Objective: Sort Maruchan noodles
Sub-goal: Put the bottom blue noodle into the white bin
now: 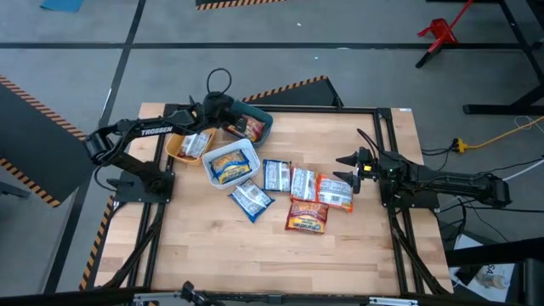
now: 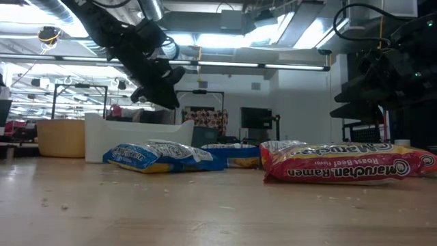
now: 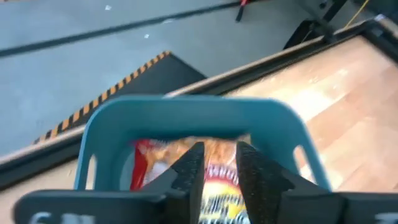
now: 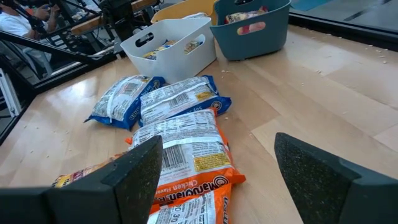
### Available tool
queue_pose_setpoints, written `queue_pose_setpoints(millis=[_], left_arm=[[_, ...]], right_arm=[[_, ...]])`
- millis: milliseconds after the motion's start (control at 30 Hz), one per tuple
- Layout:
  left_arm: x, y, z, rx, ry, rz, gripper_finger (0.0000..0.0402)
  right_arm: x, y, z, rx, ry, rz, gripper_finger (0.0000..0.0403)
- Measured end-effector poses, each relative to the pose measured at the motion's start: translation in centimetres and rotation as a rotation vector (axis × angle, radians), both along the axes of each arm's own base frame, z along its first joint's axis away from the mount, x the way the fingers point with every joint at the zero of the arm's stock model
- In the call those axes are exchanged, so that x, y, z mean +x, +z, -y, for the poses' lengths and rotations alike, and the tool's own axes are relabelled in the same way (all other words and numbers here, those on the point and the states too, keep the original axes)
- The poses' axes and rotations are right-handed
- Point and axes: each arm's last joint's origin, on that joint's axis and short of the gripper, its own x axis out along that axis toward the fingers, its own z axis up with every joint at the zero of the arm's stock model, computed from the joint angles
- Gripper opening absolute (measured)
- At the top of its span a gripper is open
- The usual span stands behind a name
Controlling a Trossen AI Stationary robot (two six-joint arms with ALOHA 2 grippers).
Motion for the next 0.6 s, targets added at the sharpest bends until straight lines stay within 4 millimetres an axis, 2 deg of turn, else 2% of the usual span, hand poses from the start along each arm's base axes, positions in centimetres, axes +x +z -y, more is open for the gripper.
queue_pose_setpoints(millis=[133,300,433,600], left_arm=[[0.2,0.4,0.0,0.005,-0.021,0.049,0.0112],[0.4,1.8,1.2,-0.062,-0.224,0.174,0.0115],[0.9,3.6,3.4,-0.101,-0.457,0.292,0.0113],[2.8,5.9,7.7,-0.065,-0.682,0.449,0.0113]], right_arm=[[0.0,0.0,0.0,0.001,0.002,0.001,0.0296],[0.0,0.0,0.0,-0.002,0.01,-0.001,0.0296],[0.1,-0.2,0.0,-0.013,0.008,-0.029,0.0296],[0.2,-0.6,0.1,-0.016,0.01,-0.066,0.0296]])
